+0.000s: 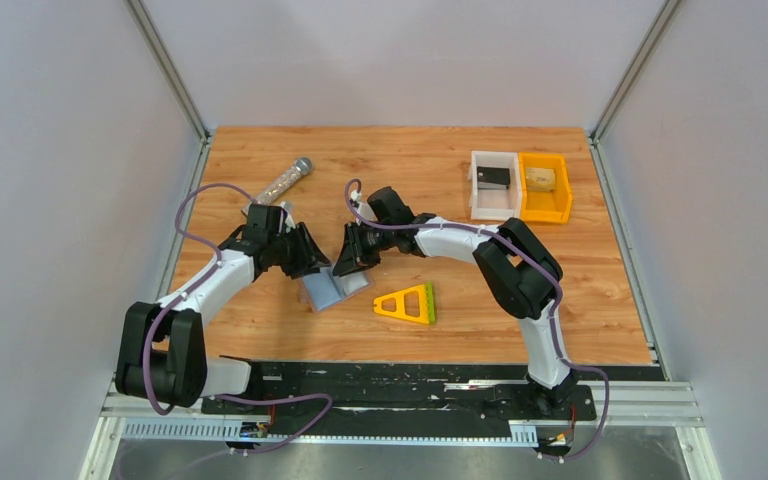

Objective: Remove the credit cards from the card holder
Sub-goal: Remove the credit card from the card holder.

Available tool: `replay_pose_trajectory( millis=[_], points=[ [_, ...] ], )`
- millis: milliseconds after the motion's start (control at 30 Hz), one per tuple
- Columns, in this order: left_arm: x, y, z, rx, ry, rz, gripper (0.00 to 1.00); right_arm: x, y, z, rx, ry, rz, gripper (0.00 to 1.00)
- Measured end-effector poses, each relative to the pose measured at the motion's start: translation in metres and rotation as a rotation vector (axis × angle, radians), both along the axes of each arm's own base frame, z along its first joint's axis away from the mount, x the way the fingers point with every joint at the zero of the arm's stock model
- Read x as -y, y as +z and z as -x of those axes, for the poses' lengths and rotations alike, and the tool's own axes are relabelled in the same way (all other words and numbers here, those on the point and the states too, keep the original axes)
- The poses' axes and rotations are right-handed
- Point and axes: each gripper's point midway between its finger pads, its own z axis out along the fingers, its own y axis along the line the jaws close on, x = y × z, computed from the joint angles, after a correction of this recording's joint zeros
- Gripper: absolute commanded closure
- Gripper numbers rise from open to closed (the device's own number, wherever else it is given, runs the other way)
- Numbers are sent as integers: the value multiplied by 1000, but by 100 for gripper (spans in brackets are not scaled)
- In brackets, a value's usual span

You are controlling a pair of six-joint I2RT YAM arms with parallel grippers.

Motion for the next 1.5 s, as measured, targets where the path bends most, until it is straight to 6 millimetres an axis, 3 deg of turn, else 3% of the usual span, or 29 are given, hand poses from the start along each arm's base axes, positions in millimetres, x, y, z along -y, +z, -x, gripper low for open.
replay_pose_trajectory(
  millis=[1133, 1300, 1500],
  points=[
    [-6, -14, -2, -27, 14, -41, 58, -1, -1, 2, 3, 4, 2, 79],
    [-8, -16, 0, -38, 14, -47, 58, 1, -3, 2, 3, -1, 9, 84],
    [-7, -16, 1, -42, 12, -44, 55, 3, -4, 4, 2, -1, 13, 80]
  ],
)
